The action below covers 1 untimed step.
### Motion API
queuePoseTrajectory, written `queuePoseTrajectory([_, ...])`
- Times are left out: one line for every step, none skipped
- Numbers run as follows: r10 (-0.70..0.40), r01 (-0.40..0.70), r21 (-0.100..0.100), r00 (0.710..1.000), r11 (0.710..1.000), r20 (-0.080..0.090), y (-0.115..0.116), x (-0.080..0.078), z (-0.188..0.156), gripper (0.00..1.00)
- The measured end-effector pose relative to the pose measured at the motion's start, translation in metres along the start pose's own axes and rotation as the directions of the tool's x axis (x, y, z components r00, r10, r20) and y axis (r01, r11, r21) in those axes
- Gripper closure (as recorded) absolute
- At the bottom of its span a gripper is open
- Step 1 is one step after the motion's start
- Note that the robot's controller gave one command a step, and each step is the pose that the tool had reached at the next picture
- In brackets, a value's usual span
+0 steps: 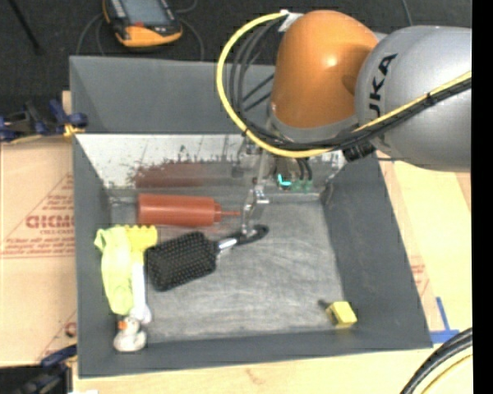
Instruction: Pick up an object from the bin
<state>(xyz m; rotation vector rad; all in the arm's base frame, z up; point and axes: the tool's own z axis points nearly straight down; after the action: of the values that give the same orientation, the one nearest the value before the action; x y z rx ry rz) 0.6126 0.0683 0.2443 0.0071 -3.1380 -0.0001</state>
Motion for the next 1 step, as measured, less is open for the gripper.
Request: queuePoseTrajectory([0.002, -0.002, -0.001, 1.000, 1.000, 0.008, -0.0003, -0.0012, -0.0052, 0.00])
